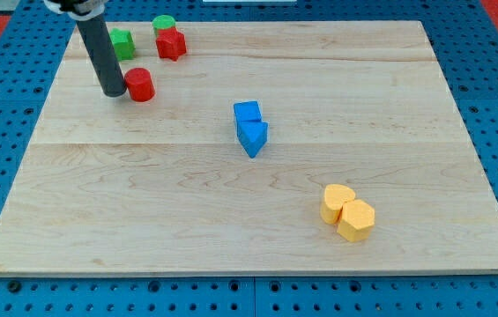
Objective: Push red star down a bit
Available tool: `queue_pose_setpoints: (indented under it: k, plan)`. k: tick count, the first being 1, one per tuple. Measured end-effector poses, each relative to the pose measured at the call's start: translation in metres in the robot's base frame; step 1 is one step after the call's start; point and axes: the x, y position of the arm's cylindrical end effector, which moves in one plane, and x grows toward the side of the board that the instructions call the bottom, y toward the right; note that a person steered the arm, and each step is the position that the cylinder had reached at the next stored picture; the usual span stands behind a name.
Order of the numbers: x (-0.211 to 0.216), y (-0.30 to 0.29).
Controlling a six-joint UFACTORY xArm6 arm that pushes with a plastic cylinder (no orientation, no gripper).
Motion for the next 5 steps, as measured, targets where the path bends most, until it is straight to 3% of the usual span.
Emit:
queue_pose_setpoints:
  k: [5]
  plan:
    - [-0.099, 0.04]
